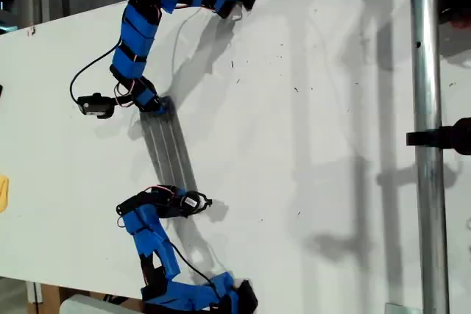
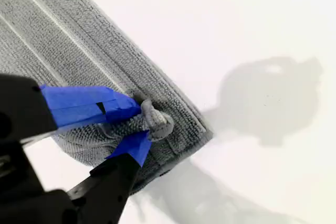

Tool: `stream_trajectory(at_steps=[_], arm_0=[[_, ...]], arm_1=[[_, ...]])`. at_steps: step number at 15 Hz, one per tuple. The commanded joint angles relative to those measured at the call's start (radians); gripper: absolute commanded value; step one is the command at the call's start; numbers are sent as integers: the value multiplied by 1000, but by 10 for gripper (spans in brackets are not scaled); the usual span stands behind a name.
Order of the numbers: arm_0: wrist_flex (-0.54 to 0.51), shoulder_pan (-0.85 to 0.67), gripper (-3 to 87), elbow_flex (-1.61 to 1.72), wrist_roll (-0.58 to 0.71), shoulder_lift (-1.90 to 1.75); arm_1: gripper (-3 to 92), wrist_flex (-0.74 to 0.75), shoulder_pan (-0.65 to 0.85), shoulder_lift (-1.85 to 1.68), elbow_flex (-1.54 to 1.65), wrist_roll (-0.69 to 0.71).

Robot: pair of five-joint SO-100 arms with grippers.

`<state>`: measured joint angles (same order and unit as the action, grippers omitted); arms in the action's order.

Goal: Grasp corners of a towel and fold twice.

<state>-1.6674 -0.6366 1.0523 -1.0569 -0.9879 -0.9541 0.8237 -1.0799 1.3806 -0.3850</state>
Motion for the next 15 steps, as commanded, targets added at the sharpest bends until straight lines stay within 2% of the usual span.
stream_trajectory(at_steps=[1,2,3,4,7,12,15], arm_0=[[-9,-29,32,-12,0,-12],[-12,-32,55,-12,2,-12],[-14,-35,84,-5,2,-15],[-18,-40,199,6,2,-18],[-20,-58,236,127,-55,-115],[-20,-48,238,422,-137,-491],[-18,21,233,624,-221,-749]], arm_1=[[-3,-2,72,-15,-37,6],[3,-8,81,-15,-38,9],[59,-12,86,-17,-41,11],[197,-28,89,-18,-51,6],[321,-67,95,-61,-52,5],[352,-144,169,-212,43,-20],[373,-163,238,-391,207,-44]])
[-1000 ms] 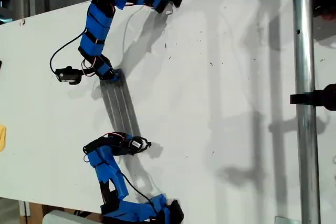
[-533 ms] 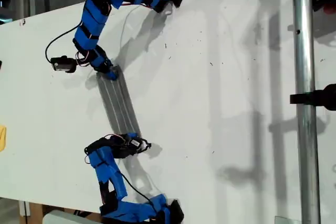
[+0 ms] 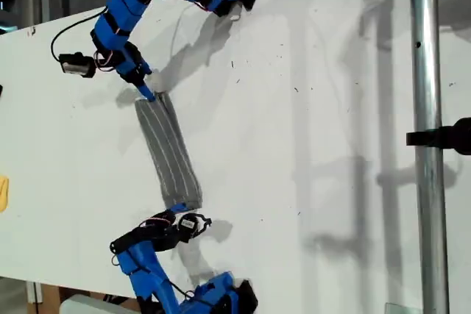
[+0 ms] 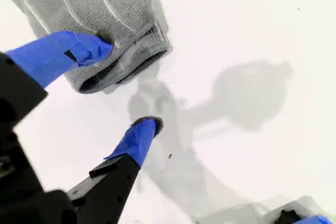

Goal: Grasp corners of a towel and fold twice.

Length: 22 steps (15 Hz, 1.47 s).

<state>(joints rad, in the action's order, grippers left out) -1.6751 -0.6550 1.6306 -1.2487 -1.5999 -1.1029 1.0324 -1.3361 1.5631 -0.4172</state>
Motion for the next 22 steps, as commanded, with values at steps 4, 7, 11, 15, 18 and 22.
stream_trajectory(at_steps=[4,7,11,15,18,22], arm_0=[[21,209,233,334,-241,-483],[170,436,156,680,-414,-897],[359,657,47,1054,-560,-1250],[489,695,21,1276,-614,-1381],[476,680,-3,1405,-618,-1586],[383,655,-25,1488,-601,-1827]], arm_1=[[403,-44,63,-414,325,-133],[403,-123,-60,-796,655,-341],[388,-239,-379,-1287,907,-669],[427,-158,-284,-1187,882,-546],[445,67,-118,-842,727,-351],[466,287,-103,-281,367,-222]])
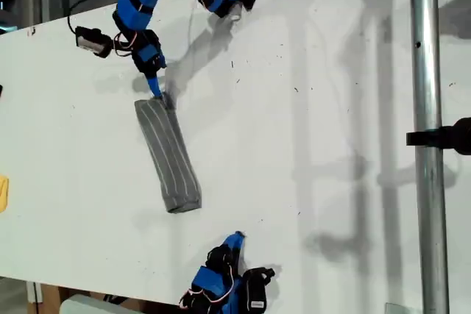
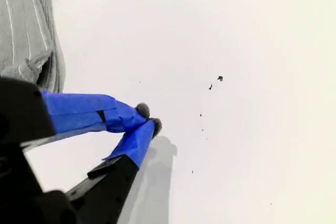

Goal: Grasp corners of a towel and fold twice.

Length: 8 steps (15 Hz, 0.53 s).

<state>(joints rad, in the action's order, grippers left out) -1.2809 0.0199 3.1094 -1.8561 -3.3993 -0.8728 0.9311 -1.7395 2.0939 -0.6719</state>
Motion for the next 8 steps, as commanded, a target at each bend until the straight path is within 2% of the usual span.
stream_trajectory(at_steps=[1,5,8], arm_0=[[-11,-25,-24,9,3,-28],[-14,-28,-26,9,5,-28],[-14,-25,-26,9,6,-31]], arm_1=[[469,67,-12,232,-261,55],[472,46,-21,557,-601,83],[450,8,-58,666,-750,48]])
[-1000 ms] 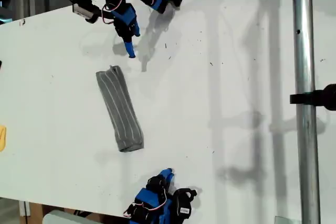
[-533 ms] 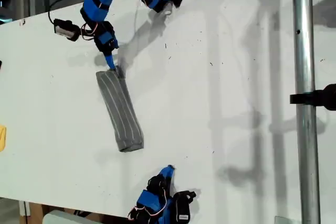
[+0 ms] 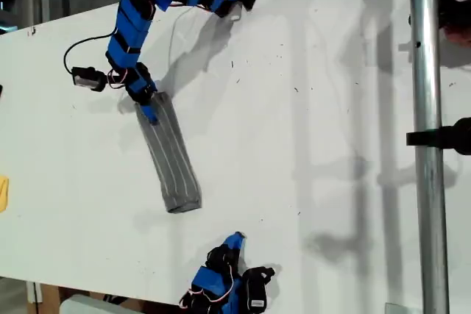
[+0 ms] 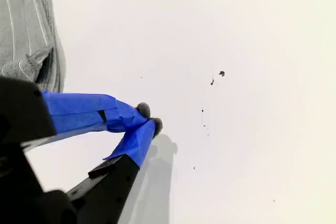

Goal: Grasp corners of a towel and fold twice.

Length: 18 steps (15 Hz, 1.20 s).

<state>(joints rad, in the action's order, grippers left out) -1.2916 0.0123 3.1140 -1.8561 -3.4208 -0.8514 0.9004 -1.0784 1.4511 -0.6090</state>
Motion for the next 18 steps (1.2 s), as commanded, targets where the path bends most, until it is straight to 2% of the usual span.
stream_trajectory(at_steps=[1,4,5,6,8,11,14,16,18], arm_0=[[-5,-20,-26,5,8,-9],[-5,-23,-26,5,15,-12],[-6,-25,-26,5,17,-12],[-6,-26,-26,5,18,-12],[-6,-29,-26,5,28,-14],[-9,-34,-25,5,37,-17],[-9,-52,-24,5,69,-25],[-9,-54,-24,5,78,-29],[-9,-55,-24,5,91,-31]], arm_1=[[426,-8,-58,26,-132,-32],[380,2,-163,74,-206,-92],[321,11,-186,75,-209,-100],[59,8,-195,75,-202,-132],[-2,-20,-175,40,-149,-140],[-2,-118,-144,-196,94,-138],[-2,-195,-187,-655,495,-176],[-2,-370,-250,-1020,689,-270],[-2,-589,-376,-1295,752,-430]])
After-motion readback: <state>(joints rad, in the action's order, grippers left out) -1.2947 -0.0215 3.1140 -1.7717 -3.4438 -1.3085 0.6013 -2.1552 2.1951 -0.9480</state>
